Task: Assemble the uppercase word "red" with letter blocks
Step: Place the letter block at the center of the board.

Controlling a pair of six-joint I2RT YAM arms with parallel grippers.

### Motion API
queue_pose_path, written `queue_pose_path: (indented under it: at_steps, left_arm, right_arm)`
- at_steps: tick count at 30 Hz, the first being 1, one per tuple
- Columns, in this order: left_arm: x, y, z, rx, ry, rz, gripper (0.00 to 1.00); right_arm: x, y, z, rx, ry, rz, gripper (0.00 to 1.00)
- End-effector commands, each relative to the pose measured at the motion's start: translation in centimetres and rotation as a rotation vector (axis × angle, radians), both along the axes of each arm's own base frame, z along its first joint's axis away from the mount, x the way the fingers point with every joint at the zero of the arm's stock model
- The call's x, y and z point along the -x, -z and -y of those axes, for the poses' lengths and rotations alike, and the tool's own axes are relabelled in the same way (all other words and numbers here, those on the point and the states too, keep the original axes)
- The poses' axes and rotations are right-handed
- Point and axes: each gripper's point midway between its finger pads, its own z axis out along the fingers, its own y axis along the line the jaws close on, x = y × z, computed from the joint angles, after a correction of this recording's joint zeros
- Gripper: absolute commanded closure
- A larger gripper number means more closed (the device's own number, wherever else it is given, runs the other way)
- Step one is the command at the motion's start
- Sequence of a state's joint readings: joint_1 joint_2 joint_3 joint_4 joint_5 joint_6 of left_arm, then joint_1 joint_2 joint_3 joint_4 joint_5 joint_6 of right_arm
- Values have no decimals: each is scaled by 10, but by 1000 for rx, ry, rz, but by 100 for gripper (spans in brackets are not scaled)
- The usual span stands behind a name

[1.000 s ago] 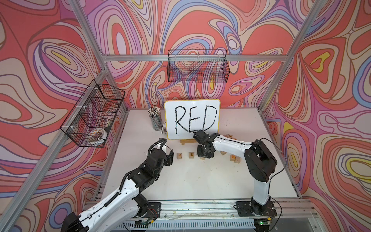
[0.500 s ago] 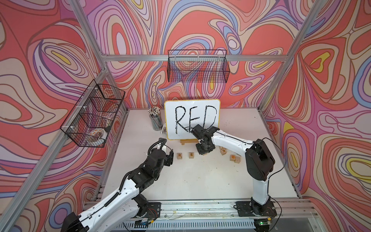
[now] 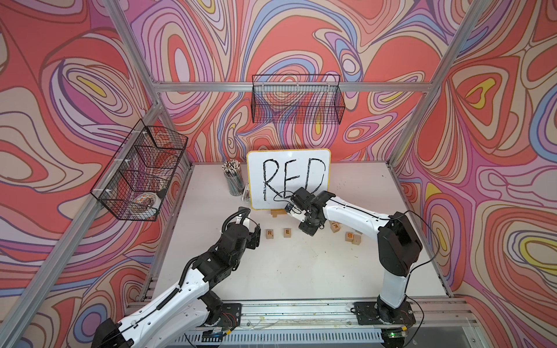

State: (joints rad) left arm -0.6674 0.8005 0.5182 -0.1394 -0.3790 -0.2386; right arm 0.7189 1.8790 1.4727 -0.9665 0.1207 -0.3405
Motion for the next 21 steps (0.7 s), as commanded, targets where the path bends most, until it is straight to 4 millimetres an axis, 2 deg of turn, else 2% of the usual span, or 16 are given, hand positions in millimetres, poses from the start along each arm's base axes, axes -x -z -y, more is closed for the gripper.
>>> queue_pose_path:
  at_steps: [1, 4, 11, 16, 21]
  left_arm:
    - [0, -7, -5, -10, -16, 6, 25]
    - [0, -9, -6, -11, -18, 8, 25]
    - [0, -8, -5, -11, -17, 7, 26]
    - [0, -9, -6, -11, -20, 10, 25]
    - [1, -7, -7, -12, -23, 6, 25]
  right_arm:
    - [-5, 4, -9, -18, -108, -10, 76]
    - [1, 6, -15, -60, -162, -46, 75]
    - [13, 8, -16, -102, -312, -35, 74]
    - [12, 18, -5, -51, -331, -51, 73]
    - [5, 16, -7, -73, -349, -41, 73]
